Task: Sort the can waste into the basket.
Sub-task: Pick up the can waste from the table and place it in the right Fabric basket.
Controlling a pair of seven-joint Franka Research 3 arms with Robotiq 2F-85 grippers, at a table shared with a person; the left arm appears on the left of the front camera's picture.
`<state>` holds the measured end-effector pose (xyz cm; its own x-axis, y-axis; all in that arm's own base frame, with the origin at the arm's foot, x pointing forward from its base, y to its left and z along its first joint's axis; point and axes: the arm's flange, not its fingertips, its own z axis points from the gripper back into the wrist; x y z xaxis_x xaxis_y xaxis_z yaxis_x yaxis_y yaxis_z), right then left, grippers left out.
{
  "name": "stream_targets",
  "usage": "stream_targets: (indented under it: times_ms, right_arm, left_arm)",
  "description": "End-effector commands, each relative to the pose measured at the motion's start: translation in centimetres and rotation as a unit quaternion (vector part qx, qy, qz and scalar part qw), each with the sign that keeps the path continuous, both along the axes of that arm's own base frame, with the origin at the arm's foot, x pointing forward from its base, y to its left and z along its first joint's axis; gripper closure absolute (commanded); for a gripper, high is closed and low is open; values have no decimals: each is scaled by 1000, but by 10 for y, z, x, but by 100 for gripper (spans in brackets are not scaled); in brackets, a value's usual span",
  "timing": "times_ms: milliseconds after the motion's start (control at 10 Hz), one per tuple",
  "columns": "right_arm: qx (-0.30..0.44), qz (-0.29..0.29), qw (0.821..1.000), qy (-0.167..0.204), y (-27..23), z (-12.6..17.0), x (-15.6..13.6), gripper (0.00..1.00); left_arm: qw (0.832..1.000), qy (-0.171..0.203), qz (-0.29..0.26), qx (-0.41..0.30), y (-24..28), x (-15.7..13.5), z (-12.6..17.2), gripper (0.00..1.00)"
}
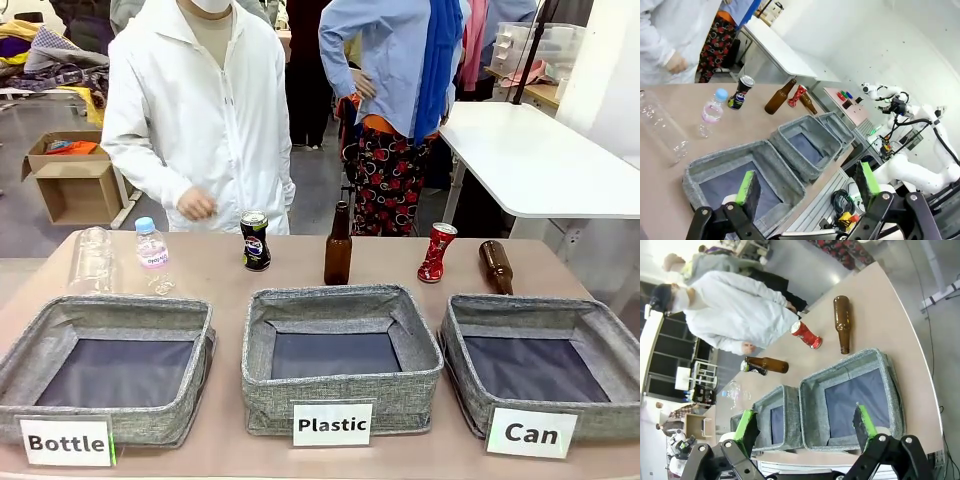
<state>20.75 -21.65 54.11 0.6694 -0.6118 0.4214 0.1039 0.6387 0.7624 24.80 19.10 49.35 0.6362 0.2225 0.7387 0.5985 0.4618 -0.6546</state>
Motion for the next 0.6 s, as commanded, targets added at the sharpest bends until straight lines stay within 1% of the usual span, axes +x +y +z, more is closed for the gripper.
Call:
stream_targets:
  times_ms: [0,100,200,300,400,500]
  right_arm:
    - [-15,-36,999,30,10,3,16,0]
    - [-69,-19,995,63,23,3,47,0]
    - [-137,13,987,84,40,0,80,0]
    - [-211,90,968,99,57,-10,117,0]
    - [-274,155,943,109,78,-26,156,0]
    - [-298,198,929,95,99,-44,187,0]
  left_arm:
    - [1000,-10,-2,3,-1,3,3,0]
    - [1000,-10,-2,3,-1,3,3,0]
    - [1000,-10,-2,3,-1,3,3,0]
    - [1000,-10,-2,3,-1,3,3,0]
    - [1000,-10,-2,3,-1,3,3,0]
    - [1000,-10,-2,3,-1,3,3,0]
